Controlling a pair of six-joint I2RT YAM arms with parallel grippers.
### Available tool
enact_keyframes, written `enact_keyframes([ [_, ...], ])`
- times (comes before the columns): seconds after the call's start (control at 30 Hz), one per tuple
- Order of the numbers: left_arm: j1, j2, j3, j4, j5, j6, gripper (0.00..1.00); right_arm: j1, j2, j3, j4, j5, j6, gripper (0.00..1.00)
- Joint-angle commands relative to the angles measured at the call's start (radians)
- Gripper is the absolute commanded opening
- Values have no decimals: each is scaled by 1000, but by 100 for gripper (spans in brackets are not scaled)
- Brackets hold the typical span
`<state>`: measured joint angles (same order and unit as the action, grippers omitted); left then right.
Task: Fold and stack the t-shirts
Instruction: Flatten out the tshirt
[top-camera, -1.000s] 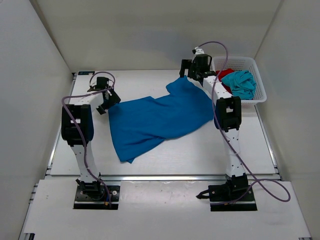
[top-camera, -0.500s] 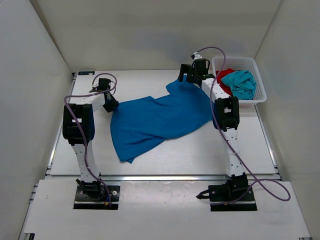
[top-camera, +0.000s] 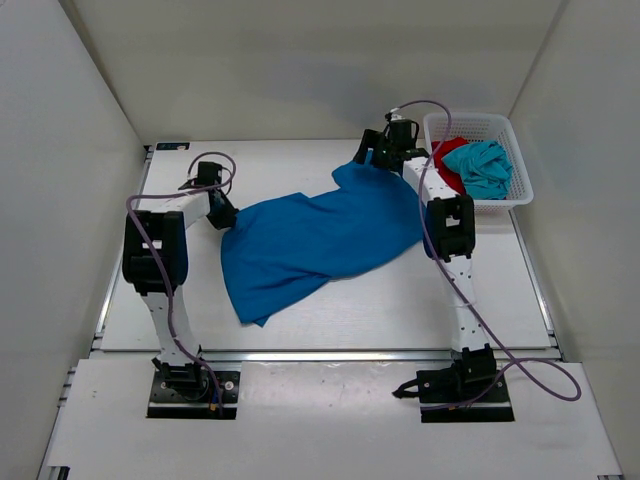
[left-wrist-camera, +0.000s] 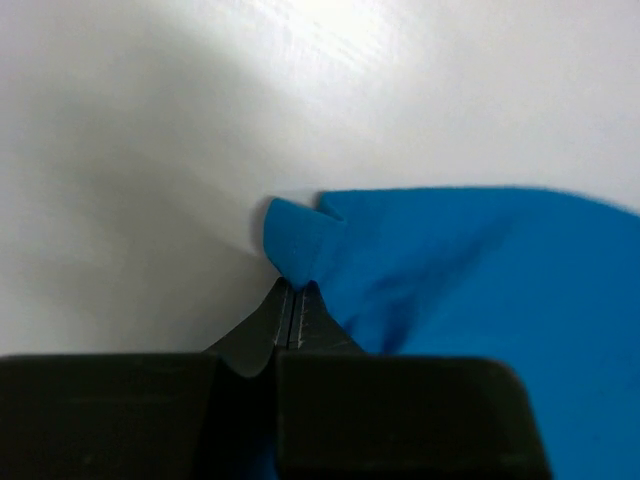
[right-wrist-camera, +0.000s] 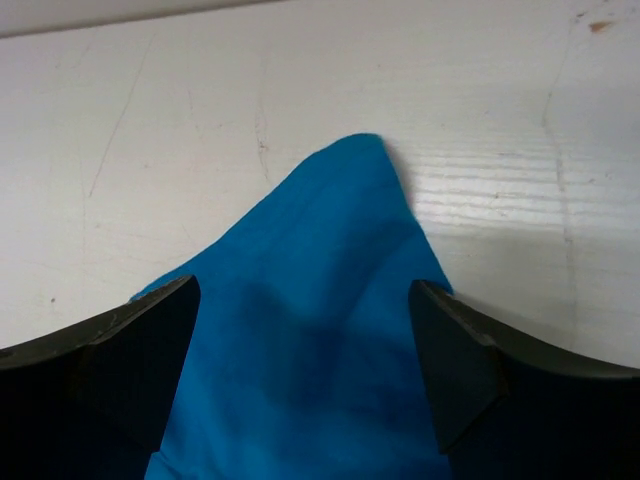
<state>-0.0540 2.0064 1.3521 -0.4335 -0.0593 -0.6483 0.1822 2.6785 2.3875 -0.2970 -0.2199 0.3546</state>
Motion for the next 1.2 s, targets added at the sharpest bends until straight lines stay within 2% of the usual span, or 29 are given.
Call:
enact_keyframes([
  [0.0, -24, -130, -85, -45, 22, 16, 0, 5, 4, 48, -82, -52, 48, 82],
  [0.13, -20, -221, -208, -59, 36, -2, 0, 48, -20, 62, -158, 94, -32, 82],
  [0.23, -26, -331, -327, -74, 17, -1, 0, 45, -48, 10, -270, 116, -6, 74],
  [0.27, -21, -348, -337, -79, -8, 6, 0, 46, -63, -29, -310, 114, -8, 67],
  [0.4, -18, -435, -424, -89, 4, 3, 0, 89, -207, -254, -392, 243, -43, 55],
  [0.47, -12, -448, -442, -96, 21, 13, 0, 111, -290, -371, -399, 356, -45, 54],
  [0.6, -7, -474, -446, -142, 6, 36, 0, 120, -504, -691, -372, 324, -8, 55],
  [0.73, -17, -479, -446, -142, 41, 74, 0, 111, -704, -861, -234, 307, -3, 57],
  [0.9, -36, -446, -390, -137, 29, 117, 0, 66, -715, -782, -139, 318, -15, 60],
  [0.97, -27, -437, -372, -139, 33, 119, 0, 57, -649, -725, -146, 346, -16, 64],
  [1.07, -21, -437, -357, -132, 33, 119, 0, 37, -588, -653, -177, 355, -6, 65],
  [1.17, -29, -428, -340, -136, 26, 128, 0, 31, -572, -654, -214, 375, 10, 69],
])
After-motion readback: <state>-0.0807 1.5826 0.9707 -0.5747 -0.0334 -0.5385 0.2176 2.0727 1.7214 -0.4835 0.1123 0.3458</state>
